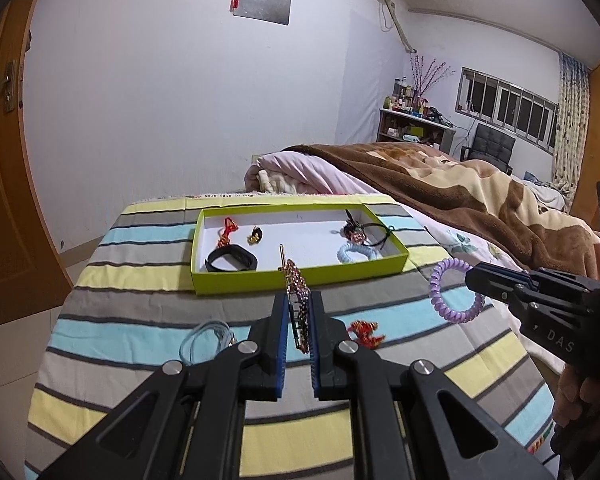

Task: Organize jewelry
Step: 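Carry the pink clip and purple coil with both tools into the green box, then open both tools to release the clip and coil inside the box, then move both tools back toward the blue cord tie and red knot, then grasp the light blue cord hair tie with the left tool while the right tool grasps the red knot ornament, then carry the blue cord tie and red knot with both tools into the green box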

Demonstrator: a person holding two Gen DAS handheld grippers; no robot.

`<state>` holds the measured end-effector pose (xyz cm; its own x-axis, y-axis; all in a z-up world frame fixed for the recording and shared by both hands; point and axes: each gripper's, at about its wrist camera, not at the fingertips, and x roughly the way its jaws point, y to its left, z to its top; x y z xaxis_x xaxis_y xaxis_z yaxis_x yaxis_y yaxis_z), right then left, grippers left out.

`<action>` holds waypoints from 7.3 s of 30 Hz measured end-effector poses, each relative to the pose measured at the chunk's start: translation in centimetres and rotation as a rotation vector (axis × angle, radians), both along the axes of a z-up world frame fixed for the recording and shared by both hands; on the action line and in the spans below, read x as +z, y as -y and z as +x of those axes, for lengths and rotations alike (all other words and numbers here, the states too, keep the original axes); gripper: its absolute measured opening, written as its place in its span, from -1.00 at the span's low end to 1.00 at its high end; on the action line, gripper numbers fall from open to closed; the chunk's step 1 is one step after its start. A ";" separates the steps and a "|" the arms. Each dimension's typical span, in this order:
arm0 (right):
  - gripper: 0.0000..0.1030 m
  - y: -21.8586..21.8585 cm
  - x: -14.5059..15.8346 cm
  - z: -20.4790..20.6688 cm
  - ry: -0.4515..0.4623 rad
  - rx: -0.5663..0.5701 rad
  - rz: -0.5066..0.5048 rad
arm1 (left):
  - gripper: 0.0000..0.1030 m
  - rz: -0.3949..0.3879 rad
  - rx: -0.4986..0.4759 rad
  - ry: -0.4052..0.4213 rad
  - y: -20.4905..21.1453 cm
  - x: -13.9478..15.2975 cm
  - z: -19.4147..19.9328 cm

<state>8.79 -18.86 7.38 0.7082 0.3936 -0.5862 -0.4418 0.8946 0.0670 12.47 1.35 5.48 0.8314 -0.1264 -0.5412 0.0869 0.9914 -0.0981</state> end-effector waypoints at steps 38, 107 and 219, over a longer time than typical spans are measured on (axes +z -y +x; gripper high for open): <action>-0.81 -5.5 -5.9 19.1 -0.142 -0.030 -0.066 | -0.81 0.014 -0.010 -0.133 -0.9 -5.3 17.4; -0.50 0.7 -1.8 -9.1 -0.007 0.041 0.043 | -0.60 0.010 0.048 -0.013 0.0 -2.7 -8.2; -0.78 -0.7 1.1 -2.4 -0.002 0.043 0.026 | -0.94 0.015 0.026 -0.016 -0.7 1.2 -1.7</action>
